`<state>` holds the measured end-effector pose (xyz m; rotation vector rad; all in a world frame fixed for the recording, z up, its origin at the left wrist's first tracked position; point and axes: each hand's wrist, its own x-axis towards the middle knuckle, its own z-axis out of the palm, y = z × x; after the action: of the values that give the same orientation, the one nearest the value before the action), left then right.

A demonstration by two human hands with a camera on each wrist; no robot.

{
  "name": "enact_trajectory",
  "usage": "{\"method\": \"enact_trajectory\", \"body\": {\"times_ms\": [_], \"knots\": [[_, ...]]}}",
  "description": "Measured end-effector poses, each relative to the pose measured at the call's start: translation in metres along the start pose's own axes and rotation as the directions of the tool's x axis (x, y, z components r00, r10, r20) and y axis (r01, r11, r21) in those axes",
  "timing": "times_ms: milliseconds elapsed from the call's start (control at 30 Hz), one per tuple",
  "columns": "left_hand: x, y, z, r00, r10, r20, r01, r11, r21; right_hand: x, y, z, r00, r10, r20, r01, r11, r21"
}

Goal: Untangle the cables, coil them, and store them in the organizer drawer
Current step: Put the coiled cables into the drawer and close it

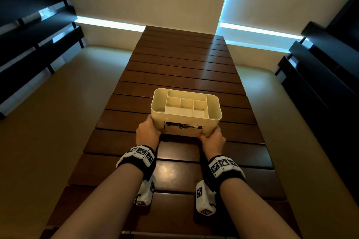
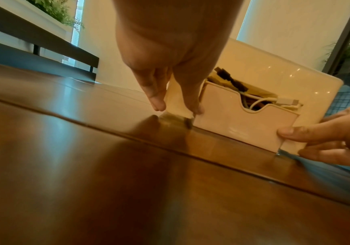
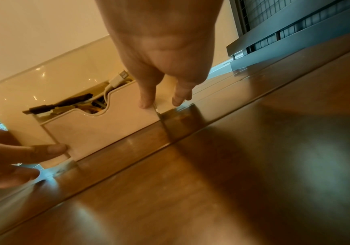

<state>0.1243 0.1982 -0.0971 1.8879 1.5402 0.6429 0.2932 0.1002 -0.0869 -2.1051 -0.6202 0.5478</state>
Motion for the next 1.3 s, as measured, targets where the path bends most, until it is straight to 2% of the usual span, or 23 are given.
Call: {"method": "enact_trajectory", "body": {"times_ms": [233, 400, 500, 567, 633, 667, 700, 767, 833, 1000, 1300], "knots": [[-0.012, -0.004, -0.008, 0.997, -0.007, 0.082, 0.003, 0.999, 0.047, 0.002, 0.011, 0.002, 1.0, 0.024, 0.016, -0.023, 0.999, -0.021], [-0.026, -0.014, -0.021, 0.987, 0.067, 0.143, -0.078, 0.994, 0.074, -0.001, 0.027, 0.002, 0.995, 0.061, 0.075, -0.06, 0.998, -0.02], [-0.028, -0.018, -0.024, 0.987, 0.065, 0.144, -0.077, 0.994, 0.076, -0.004, 0.026, -0.002, 0.994, 0.068, 0.089, -0.07, 0.997, 0.016], [-0.029, -0.018, -0.026, 0.989, 0.077, 0.127, -0.085, 0.994, 0.061, -0.006, 0.021, -0.005, 0.999, -0.001, 0.033, -0.001, 0.998, 0.056], [-0.027, -0.015, -0.028, 0.99, 0.114, 0.083, -0.117, 0.993, 0.029, -0.01, 0.007, -0.012, 0.986, -0.143, -0.085, 0.152, 0.983, 0.105], [-0.025, -0.013, -0.03, 0.99, 0.132, 0.059, -0.133, 0.991, 0.012, -0.012, -0.002, -0.016, 0.962, -0.237, -0.133, 0.25, 0.964, 0.088], [-0.022, -0.01, -0.031, 0.989, 0.146, 0.039, -0.146, 0.989, -0.01, -0.012, -0.012, -0.02, 0.932, -0.337, -0.136, 0.344, 0.938, 0.033], [-0.017, -0.004, -0.034, 0.983, 0.181, 0.016, -0.18, 0.981, -0.067, -0.01, -0.027, -0.024, 0.887, -0.461, -0.003, 0.457, 0.88, -0.131], [-0.012, 0.001, -0.034, 0.974, 0.225, 0.024, -0.221, 0.968, -0.116, -0.005, -0.035, -0.024, 0.892, -0.436, 0.116, 0.451, 0.857, -0.251], [-0.012, 0.002, -0.022, 0.962, 0.273, -0.001, -0.272, 0.956, -0.11, -0.012, -0.039, -0.025, 0.914, -0.391, 0.107, 0.404, 0.855, -0.326], [-0.013, 0.006, -0.021, 0.966, 0.258, -0.018, -0.258, 0.964, -0.064, -0.008, -0.046, -0.031, 0.928, -0.29, 0.232, 0.372, 0.754, -0.542]]}}
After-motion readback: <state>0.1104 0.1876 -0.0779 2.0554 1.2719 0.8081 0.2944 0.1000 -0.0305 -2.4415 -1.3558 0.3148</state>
